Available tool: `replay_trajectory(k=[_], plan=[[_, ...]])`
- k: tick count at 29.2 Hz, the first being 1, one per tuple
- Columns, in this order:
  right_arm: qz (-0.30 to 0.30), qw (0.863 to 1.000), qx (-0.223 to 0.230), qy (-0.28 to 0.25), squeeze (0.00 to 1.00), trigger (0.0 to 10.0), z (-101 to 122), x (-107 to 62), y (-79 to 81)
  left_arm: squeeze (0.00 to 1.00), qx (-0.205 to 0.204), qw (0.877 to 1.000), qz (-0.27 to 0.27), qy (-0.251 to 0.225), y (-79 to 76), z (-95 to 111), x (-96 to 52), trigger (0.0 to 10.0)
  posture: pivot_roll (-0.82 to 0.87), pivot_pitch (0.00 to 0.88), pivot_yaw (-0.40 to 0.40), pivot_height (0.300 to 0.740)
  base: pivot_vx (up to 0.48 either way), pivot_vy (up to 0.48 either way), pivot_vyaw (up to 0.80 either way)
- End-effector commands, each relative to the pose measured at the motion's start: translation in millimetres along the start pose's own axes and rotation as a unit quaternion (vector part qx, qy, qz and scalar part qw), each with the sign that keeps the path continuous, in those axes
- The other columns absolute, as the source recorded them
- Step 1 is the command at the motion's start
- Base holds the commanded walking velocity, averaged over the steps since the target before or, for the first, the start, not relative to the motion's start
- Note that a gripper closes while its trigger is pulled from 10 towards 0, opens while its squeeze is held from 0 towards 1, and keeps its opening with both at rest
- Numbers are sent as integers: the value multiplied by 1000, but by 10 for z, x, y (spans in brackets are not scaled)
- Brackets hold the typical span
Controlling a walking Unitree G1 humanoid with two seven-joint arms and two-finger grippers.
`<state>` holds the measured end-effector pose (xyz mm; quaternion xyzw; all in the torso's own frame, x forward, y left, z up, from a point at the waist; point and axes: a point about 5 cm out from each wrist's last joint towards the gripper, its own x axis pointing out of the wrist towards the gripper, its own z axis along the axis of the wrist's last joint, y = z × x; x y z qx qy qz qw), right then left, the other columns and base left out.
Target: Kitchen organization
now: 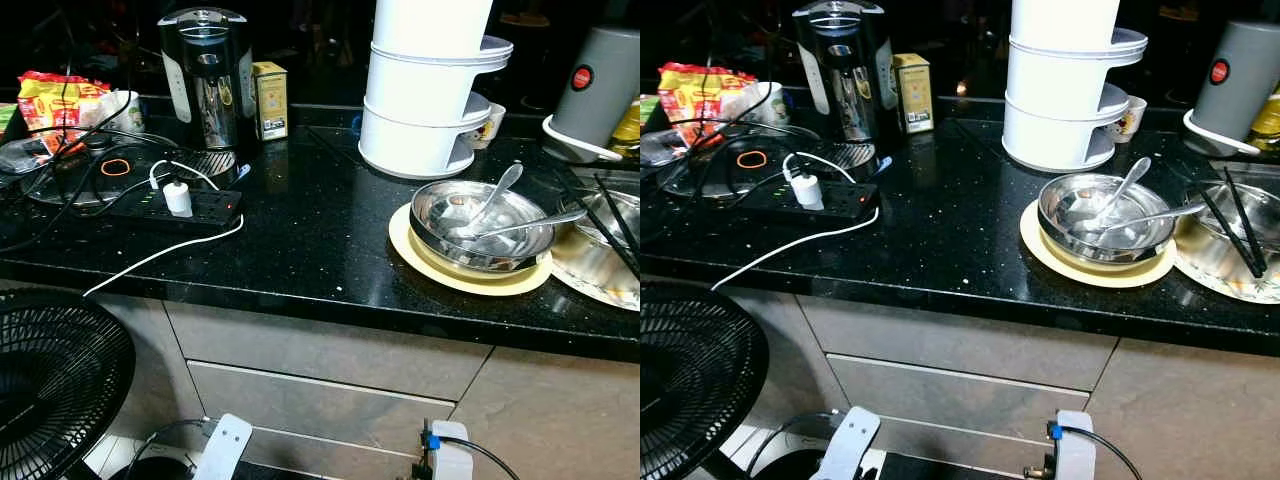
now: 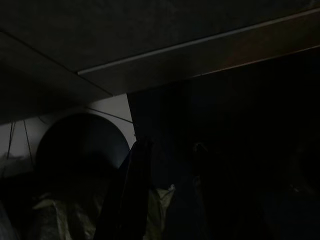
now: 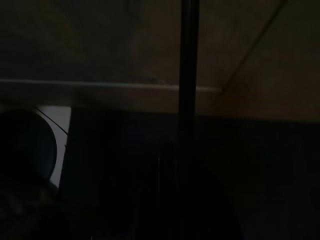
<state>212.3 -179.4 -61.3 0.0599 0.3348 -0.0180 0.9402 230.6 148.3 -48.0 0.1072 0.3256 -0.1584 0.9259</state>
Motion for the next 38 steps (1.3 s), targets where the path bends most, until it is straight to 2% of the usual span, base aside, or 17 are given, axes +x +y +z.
replay_trajectory(k=[1, 5, 9, 13, 19, 25, 38], plan=[[-2, 999, 14, 30, 0, 10000, -144, -34, 25, 0, 11, 1000, -3, 15, -19, -52, -4, 10000, -55, 148, -16, 740, 0, 0, -800], [-12, 998, -7, 65, 0, 10000, -248, -62, 0, 0, 15, 1000, -4, 20, -25, -82, -11, 10000, -54, 148, -17, 740, 0, 0, -400], [-24, 997, -13, 75, 0, 10000, -285, -76, -22, 0, 17, 1000, -4, 19, -21, -88, -16, 10000, -51, 150, -14, 740, 0, 0, 0], [-35, 998, -5, 57, 0, 10000, -232, -65, -44, 0, 21, 1000, 14, 8, 16, -75, -25, 10000, -53, 152, -12, 740, 0, 0, 0], [-26, 999, -10, 30, 0, 10000, -114, -27, -23, 0, -20, 998, 60, 5, 125, -70, -33, 10000, -53, 153, -13, 740, 0, 0, 0], [-1, 1000, -25, 10, 0, 10000, 15, 29, 80, 0, -37, 996, 84, 9, 169, -77, -36, 10000, -55, 151, -18, 740, 0, -480, 0], [-1, 999, -35, 10, 0, 10000, 19, 29, 64, 0, -38, 996, 84, 4, 158, -47, -22, 10000, -56, 150, -21, 740, 0, -480, 0]])
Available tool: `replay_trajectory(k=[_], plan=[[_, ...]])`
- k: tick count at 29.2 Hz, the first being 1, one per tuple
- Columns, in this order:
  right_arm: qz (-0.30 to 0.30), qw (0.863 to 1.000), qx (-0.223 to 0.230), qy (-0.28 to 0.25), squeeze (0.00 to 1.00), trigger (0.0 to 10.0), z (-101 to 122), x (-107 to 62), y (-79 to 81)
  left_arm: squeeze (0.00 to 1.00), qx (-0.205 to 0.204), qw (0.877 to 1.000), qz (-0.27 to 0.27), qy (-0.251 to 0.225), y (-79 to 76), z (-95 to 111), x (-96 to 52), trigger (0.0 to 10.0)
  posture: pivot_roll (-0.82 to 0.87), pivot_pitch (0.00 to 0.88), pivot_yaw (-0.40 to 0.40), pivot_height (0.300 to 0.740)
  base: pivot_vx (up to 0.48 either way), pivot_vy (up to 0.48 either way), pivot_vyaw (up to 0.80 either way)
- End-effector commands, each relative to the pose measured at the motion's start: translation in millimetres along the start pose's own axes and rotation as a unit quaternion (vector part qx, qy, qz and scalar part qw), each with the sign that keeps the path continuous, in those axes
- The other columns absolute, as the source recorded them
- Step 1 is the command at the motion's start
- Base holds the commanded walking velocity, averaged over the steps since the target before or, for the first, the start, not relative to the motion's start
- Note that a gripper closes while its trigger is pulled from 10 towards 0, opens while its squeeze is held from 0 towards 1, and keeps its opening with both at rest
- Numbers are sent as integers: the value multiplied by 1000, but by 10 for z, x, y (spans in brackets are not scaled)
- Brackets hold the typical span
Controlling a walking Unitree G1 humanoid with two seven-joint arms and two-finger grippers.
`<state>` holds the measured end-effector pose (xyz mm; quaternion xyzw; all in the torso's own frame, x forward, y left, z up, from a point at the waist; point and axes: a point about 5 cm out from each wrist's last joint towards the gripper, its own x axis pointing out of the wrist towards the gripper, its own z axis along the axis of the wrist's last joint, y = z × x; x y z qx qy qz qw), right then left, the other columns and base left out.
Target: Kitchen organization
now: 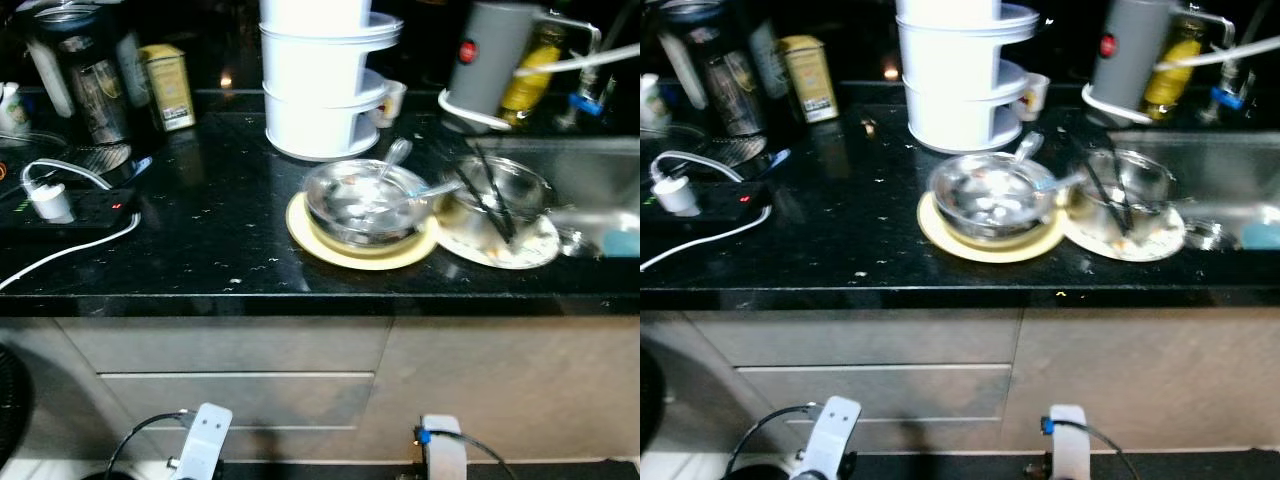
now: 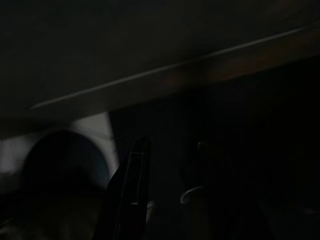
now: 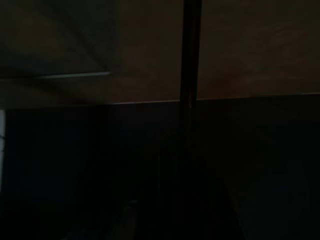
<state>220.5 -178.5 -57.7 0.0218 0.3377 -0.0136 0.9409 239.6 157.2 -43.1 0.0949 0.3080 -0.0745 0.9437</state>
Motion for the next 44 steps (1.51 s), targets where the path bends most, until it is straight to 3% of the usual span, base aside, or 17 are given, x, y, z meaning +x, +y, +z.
replay_trajectory(k=[1, 44], plan=[[8, 1000, 2, 7, 0, 10000, -54, -12, 47, 0, 3, 1000, 6, 18, 51, -102, -31, 10000, -56, 150, -21, 740, 0, -480, 0], [11, 1000, 5, -2, 0, 10000, -15, -1, 67, 0, -5, 1000, -3, 19, 55, -89, -22, 10000, -63, 141, -19, 740, 0, -447, 0]])
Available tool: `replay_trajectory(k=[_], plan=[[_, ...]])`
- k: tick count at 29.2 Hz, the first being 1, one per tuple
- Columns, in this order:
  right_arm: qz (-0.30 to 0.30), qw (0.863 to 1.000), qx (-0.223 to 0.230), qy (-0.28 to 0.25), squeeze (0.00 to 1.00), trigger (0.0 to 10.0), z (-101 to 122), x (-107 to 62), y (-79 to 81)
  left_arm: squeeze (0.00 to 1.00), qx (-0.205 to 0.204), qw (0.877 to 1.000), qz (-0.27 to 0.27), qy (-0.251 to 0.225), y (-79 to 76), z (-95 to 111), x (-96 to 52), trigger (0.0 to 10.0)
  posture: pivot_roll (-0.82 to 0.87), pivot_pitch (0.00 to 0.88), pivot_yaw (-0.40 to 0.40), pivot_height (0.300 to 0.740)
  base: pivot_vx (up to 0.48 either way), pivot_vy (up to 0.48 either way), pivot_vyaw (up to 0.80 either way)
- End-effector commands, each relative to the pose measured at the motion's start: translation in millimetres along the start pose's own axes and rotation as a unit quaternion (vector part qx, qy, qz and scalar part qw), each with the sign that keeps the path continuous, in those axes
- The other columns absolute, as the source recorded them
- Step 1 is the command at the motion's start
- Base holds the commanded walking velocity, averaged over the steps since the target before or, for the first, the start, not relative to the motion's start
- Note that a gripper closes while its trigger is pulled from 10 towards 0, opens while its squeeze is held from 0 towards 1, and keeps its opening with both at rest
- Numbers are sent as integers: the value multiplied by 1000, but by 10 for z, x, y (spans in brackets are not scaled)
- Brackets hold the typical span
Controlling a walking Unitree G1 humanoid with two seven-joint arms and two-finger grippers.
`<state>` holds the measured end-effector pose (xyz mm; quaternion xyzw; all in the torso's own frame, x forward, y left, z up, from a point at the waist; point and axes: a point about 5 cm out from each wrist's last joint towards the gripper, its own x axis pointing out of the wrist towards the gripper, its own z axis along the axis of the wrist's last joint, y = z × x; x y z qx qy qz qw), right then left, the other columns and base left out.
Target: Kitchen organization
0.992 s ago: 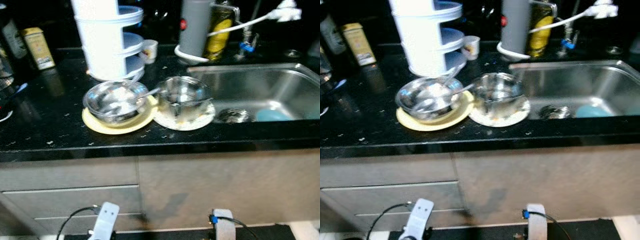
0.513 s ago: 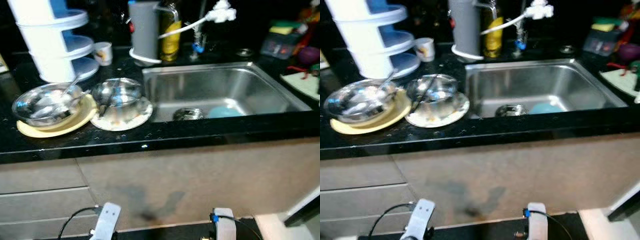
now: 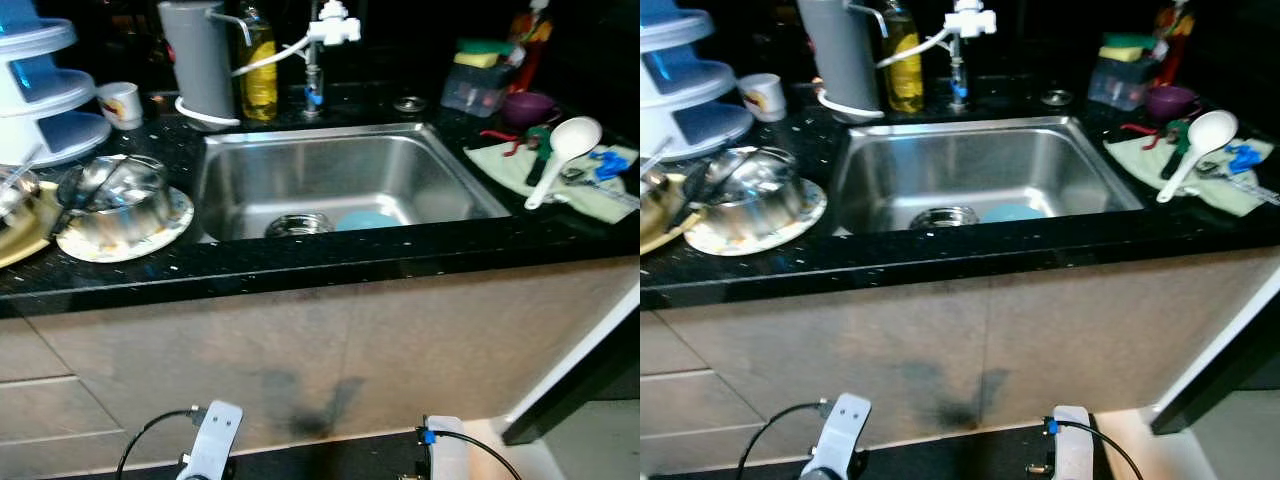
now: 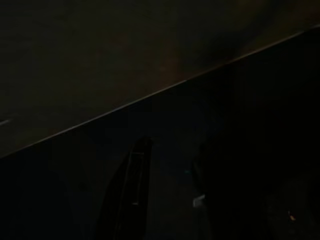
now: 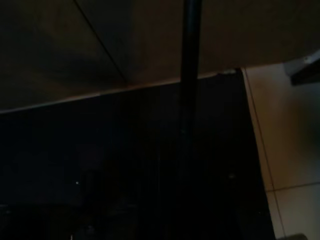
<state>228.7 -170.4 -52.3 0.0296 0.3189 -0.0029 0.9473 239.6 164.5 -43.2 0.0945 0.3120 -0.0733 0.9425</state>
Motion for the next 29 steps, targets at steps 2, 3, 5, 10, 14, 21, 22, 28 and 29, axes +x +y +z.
replay_trajectory(k=[2, 3, 5, 10, 14, 21, 22, 28, 29], plan=[[-3, 1000, 3, 17, 0, 10000, -102, -35, -24, 0, -49, 999, -9, 12, -30, -60, -12, 10000, -63, 142, -20, 740, 0, 0, 0], [-3, 1000, 4, 17, 0, 10000, -101, -35, -24, 0, -51, 999, -9, 13, -30, -56, -10, 10000, -63, 142, -20, 740, 0, 480, 0], [-3, 1000, 4, 17, 0, 10000, -101, -35, -24, 0, -51, 999, -9, 13, -30, -56, -10, 10000, -63, 142, -20, 740, 0, 480, 0], [-3, 1000, 4, 17, 0, 10000, -101, -35, -24, 0, -51, 999, -9, 13, -30, -56, -10, 10000, -63, 142, -20, 740, 0, 480, 0], [-2, 1000, 9, 11, 0, 10000, -82, -30, -18, 0, -25, 1000, -7, -7, -26, 0, -8, 10000, -64, 145, -21, 740, 0, 120, 0], [9, 1000, 21, -16, 0, 10000, 3, -15, 6, 0, 69, 997, -17, -25, -33, 64, -6, 10000, -64, 147, -19, 740, 0, 0, 0], [41, 998, 28, -44, 0, 10000, 95, -9, 39, 0, 109, 992, -34, -53, -73, 145, -15, 10000, -63, 150, -17, 740, 0, 0, 0], [215, 968, 48, -118, 0, 10000, 483, -61, 179, 0, 133, 974, -82, -165, -168, 572, -113, 10000, -63, 155, -11, 740, 0, 0, 0], [215, 968, 48, -118, 0, 10000, 483, -61, 179, 0, 133, 974, -82, -165, -168, 572, -113, 10000, -63, 155, -11, 740, 0, 0, 0]])
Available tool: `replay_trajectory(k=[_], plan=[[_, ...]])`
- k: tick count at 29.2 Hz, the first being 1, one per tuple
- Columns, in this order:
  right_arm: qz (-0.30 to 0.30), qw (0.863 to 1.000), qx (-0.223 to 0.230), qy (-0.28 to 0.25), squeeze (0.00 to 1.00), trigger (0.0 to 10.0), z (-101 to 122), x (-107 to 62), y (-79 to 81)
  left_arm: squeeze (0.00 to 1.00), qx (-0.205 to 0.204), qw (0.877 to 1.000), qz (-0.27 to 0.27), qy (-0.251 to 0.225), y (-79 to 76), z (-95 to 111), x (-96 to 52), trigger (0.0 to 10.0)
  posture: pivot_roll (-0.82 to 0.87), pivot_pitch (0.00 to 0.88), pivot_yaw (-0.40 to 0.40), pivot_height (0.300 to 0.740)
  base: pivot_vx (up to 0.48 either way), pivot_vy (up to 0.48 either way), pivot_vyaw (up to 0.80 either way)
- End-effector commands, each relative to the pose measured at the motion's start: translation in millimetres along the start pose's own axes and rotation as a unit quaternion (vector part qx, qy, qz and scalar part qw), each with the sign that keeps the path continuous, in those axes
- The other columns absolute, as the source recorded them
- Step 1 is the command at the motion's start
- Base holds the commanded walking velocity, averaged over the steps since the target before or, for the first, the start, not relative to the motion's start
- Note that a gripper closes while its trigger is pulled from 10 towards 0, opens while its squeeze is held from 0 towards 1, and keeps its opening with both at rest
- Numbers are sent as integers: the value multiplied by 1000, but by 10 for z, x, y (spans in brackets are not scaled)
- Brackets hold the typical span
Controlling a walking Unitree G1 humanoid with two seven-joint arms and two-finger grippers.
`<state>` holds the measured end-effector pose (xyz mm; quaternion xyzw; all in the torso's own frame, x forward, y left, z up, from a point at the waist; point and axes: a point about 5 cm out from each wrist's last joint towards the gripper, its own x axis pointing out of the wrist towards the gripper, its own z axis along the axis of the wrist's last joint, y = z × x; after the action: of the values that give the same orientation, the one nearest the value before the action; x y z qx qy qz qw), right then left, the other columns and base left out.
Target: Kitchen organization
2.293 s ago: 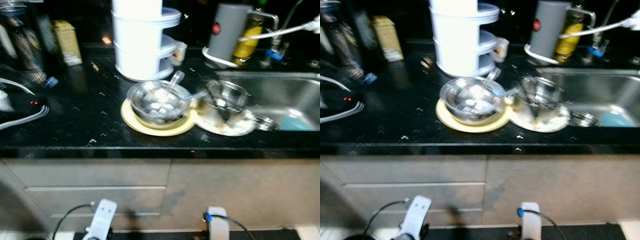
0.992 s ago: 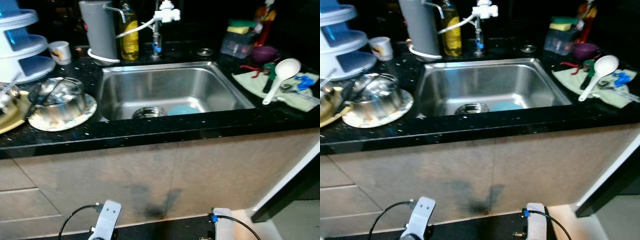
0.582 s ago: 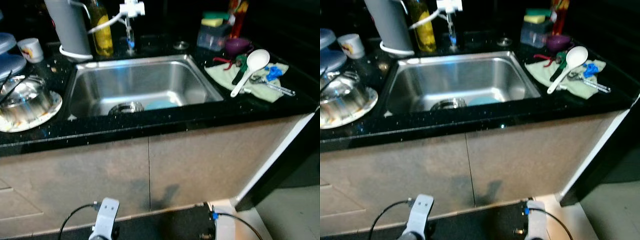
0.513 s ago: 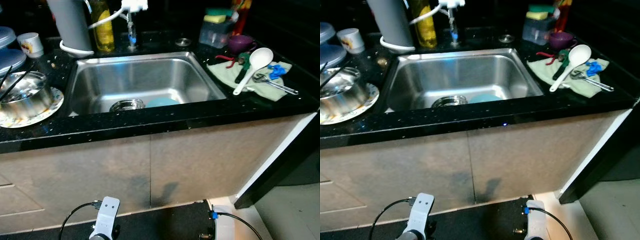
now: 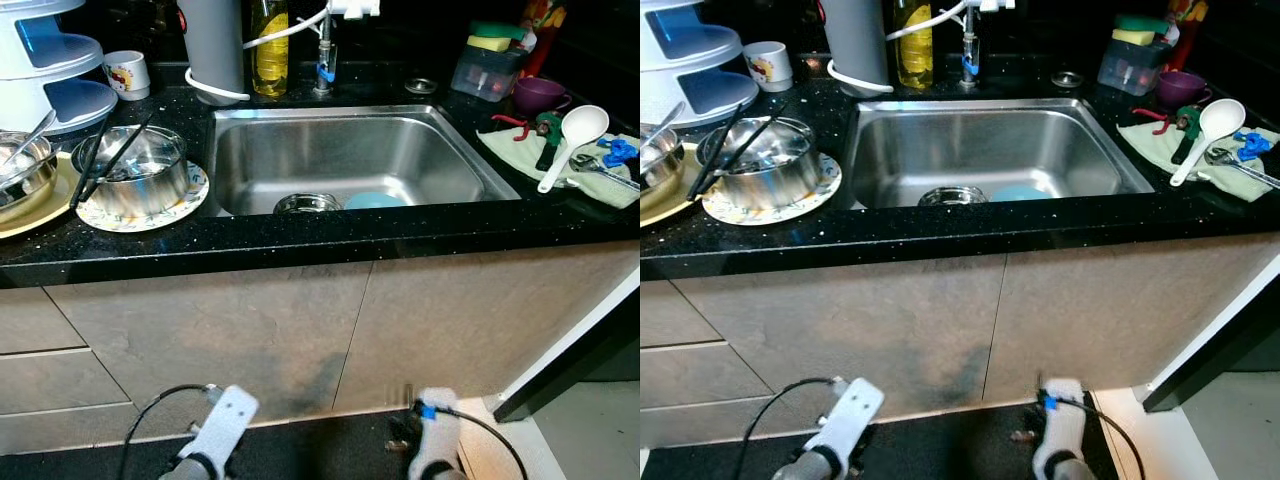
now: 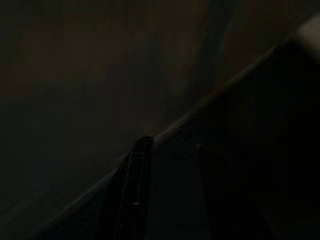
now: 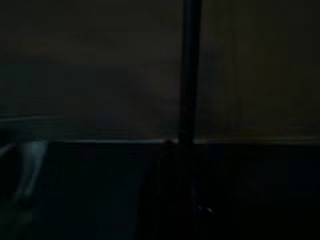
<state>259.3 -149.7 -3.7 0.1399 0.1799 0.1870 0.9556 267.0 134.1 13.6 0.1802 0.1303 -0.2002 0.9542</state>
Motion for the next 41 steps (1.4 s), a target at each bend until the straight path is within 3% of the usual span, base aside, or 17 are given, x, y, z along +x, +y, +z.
replay_trajectory(k=[1, 4, 5, 6, 7, 8, 9, 10, 14, 18, 22, 25, 27, 33, 36, 39, 41], plan=[[68, 996, 43, -28, 0, 10000, 232, -48, 16, 0, -4, 999, -6, -35, 48, 132, -45, 10000, -61, 155, -8, 740, 0, 0, 0], [150, 983, 58, -88, 0, 10000, 720, -87, 93, 0, -11, 996, 0, -87, 180, 393, -59, 10000, -60, 155, -8, 740, 0, 0, 0], [150, 983, 58, -88, 0, 10000, 720, -87, 93, 0, -11, 996, 0, -87, 180, 393, -59, 10000, -60, 155, -8, 740, 0, 0, 0], [202, 970, 56, -124, 0, 10000, 1031, -136, 153, 0, -13, 993, 2, -117, 265, 566, -76, 10000, -57, 154, -9, 740, 0, 0, 0], [202, 970, 56, -124, 0, 10000, 1031, -136, 153, 0, -13, 993, 2, -117, 265, 566, -76, 10000, -57, 154, -9, 740, 0, 0, 0], [264, 944, 60, -186, 0, 10000, 1527, -228, 239, 0, -32, 986, 0, -165, 395, 851, -92, 10000, -55, 154, -9, 740, 0, 0, 0], [284, 931, 64, -221, 0, 10000, 1753, -273, 274, 0, -44, 982, -3, -185, 450, 988, -104, 10000, -53, 152, -11, 740, 0, 0, 0], [284, 931, 64, -221, 0, 10000, 1753, -273, 274, 0, -44, 982, -3, -185, 450, 988, -104, 10000, -53, 152, -11, 740, 0, 0, 0], [298, 896, 86, -319, 0, 10000, 2291, -392, 305, 0, -78, 971, -2, -225, 599, 1332, -138, 10000, -50, 151, -9, 740, 0, 0, 0], [301, 877, 101, -360, 0, 10000, 2540, -462, 335, 0, -86, 965, 2, -246, 681, 1519, -153, 10000, -49, 150, -8, 740, 0, 0, 0], [321, 842, 158, -404, 0, 10000, 2832, -558, 423, 0, -95, 956, 4, -279, 794, 1855, -157, 10000, -46, 146, -8, 740, 0, 0, 0], [292, 839, 179, -423, 0, 10000, 2931, -536, 422, 0, -89, 955, 8, -283, 830, 1988, -150, 10000, -43, 143, -6, 740, 0, 0, 0], [257, 846, 174, -435, 0, 10000, 2990, -501, 415, 0, -77, 956, 13, -282, 850, 2073, -140, 10000, -42, 139, -7, 740, 0, 0, 0], [183, 837, 195, -478, 0, 10000, 3100, -446, 376, 0, -41, 957, 10, -287, 870, 2262, -120, 10000, -40, 136, -5, 740, 0, 0, 0], [158, 816, 185, -524, 0, 10000, 3151, -495, 393, 0, -26, 958, 13, -286, 885, 2318, -103, 10000, -39, 129, -4, 740, 0, 0, 0], [128, 829, 144, -525, 0, 10000, 3115, -462, 468, 0, -7, 958, 8, -286, 878, 2363, -90, 10000, -39, 129, -3, 740, 0, 0, 0], [91, 845, 88, -519, 0, 10000, 3058, -410, 537, 0, -2, 958, 4, -286, 858, 2383, -78, 10000, -41, 127, 2, 740, 0, 0, 0]])
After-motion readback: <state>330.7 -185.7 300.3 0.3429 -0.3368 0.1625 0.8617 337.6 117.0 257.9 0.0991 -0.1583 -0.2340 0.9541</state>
